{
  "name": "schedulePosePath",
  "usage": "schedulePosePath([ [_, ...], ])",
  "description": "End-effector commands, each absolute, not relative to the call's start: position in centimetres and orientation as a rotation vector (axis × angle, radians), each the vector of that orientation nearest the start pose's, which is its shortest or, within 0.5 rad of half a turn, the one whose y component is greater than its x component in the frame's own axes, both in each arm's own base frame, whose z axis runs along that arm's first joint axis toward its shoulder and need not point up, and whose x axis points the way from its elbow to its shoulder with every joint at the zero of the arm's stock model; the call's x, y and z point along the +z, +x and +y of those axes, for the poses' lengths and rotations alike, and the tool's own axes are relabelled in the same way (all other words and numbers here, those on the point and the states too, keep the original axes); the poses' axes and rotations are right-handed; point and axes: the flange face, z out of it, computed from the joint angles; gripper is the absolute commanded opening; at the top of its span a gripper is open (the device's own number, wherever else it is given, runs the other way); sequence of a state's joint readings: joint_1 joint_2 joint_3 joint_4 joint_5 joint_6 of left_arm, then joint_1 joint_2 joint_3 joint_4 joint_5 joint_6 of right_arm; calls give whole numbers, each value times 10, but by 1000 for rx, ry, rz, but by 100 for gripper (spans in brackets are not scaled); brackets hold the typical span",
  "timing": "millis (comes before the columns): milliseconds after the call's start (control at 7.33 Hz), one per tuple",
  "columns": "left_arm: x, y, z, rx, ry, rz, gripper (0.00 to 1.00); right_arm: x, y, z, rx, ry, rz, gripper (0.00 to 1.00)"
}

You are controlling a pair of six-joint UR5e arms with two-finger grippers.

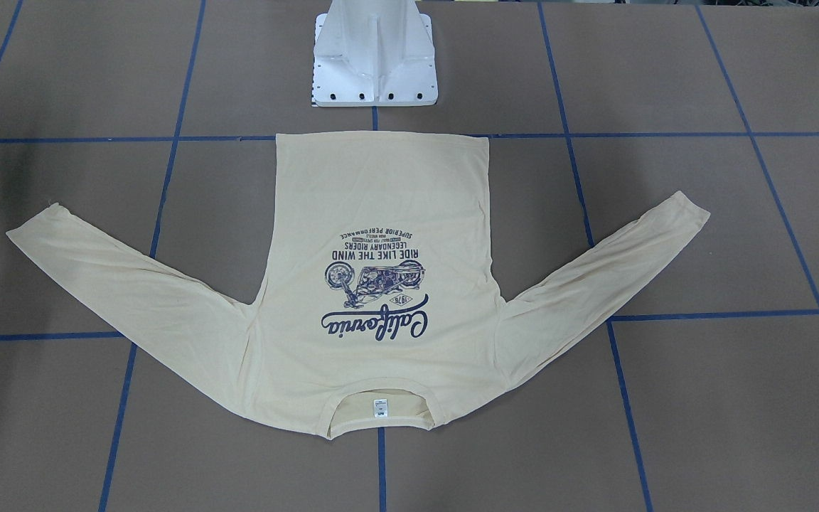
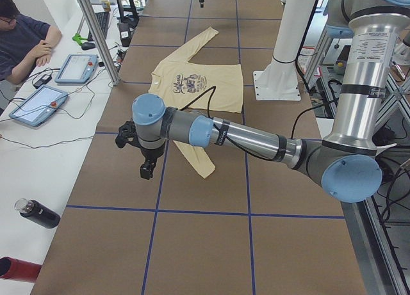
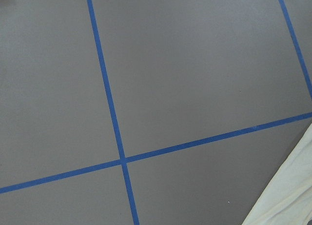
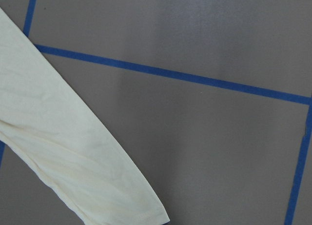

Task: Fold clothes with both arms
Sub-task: 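Move the right gripper toward the cuff of the nearest beige sleeve, then lower the right gripper onto the sleeve cuff and close on it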

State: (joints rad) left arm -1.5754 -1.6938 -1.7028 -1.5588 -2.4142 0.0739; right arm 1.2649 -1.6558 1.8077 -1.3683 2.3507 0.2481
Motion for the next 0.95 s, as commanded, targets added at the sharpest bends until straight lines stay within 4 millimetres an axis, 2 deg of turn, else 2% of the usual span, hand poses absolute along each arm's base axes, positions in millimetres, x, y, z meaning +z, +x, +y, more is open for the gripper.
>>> schedulePosePath([
  [0, 527, -61, -544, 168, 262, 830, 100, 570, -110, -442, -306, 224, -815, 100],
  [136, 521, -61, -547, 171, 271, 830, 100, 565, -148, -437, -326, 190, -814, 100],
  [273, 522, -61, -548, 170, 270, 830, 100, 568, -174, -434, -289, 142, -805, 100],
  [409, 526, -61, -548, 166, 260, 830, 100, 578, -184, -432, -300, 134, -780, 100],
  [818, 526, -61, -548, 164, 260, 830, 100, 623, -189, -437, -301, 117, -756, 100],
])
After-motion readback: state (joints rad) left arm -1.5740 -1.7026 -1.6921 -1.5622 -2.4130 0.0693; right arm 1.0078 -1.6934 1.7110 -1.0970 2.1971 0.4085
